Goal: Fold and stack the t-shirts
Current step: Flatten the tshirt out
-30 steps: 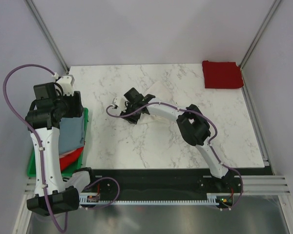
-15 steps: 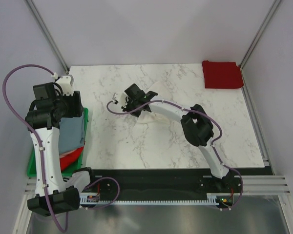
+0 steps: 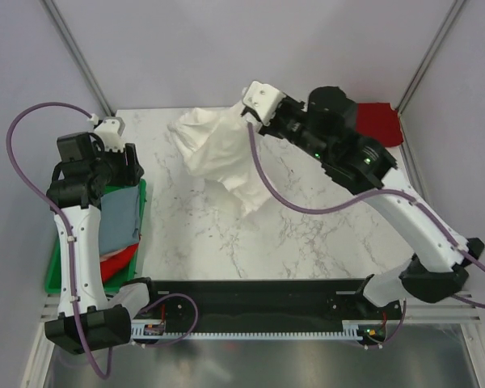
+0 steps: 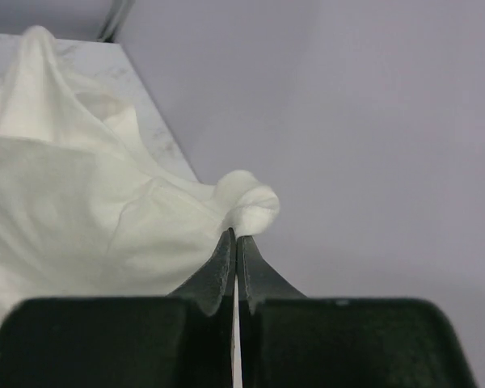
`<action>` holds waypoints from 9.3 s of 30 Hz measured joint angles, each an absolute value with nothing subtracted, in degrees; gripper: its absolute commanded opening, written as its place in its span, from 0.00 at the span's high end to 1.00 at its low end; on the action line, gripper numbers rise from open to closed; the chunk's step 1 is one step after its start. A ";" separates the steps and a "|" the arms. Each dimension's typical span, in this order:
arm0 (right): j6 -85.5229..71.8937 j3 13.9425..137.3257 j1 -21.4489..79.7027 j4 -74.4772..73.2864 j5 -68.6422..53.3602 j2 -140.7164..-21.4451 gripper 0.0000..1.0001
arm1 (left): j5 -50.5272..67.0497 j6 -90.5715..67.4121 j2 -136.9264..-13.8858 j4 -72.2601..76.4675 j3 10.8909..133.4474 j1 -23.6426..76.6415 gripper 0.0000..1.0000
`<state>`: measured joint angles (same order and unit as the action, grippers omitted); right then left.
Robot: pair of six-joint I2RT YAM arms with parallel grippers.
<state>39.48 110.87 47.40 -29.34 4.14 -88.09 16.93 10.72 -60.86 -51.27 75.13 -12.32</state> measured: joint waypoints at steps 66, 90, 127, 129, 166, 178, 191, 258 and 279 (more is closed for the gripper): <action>33.34 59.86 15.46 -30.85 1.28 -75.13 1.00 | 30.13 20.91 -98.48 -47.99 62.00 28.27 0.98; 38.50 52.31 12.58 -34.83 -1.23 -63.11 0.60 | 22.70 30.98 -78.00 -66.65 75.96 19.99 0.73; 38.96 88.25 11.88 -45.10 -23.16 -114.93 0.57 | 21.39 28.38 -88.14 -63.96 75.96 12.60 0.66; 39.44 88.25 11.88 -45.98 -23.53 -115.37 0.57 | 21.34 28.38 -88.90 -63.86 76.14 12.45 0.66; 31.31 112.22 9.13 -55.44 -35.55 -114.98 1.00 | 15.07 33.50 -84.03 -60.38 54.87 14.39 0.53; 29.12 110.63 9.41 -55.29 -36.18 -114.80 1.00 | 14.48 33.32 -86.63 -54.46 52.88 27.31 0.41; 29.17 108.22 9.41 -55.31 -36.23 -113.16 1.00 | 8.08 28.53 -97.03 -49.04 57.52 32.23 0.89; 24.51 83.70 5.13 -38.09 -10.41 -94.63 0.56 | 10.96 27.92 -85.86 -44.27 72.93 17.19 0.55; 30.26 82.50 1.34 -53.01 -19.92 -110.54 0.60 | 9.23 24.43 -83.53 -45.93 72.77 14.50 0.47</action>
<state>30.26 82.50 1.34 -53.01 -19.92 -110.54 9.23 24.43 -83.53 -45.93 72.77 14.50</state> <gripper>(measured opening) 0.403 0.531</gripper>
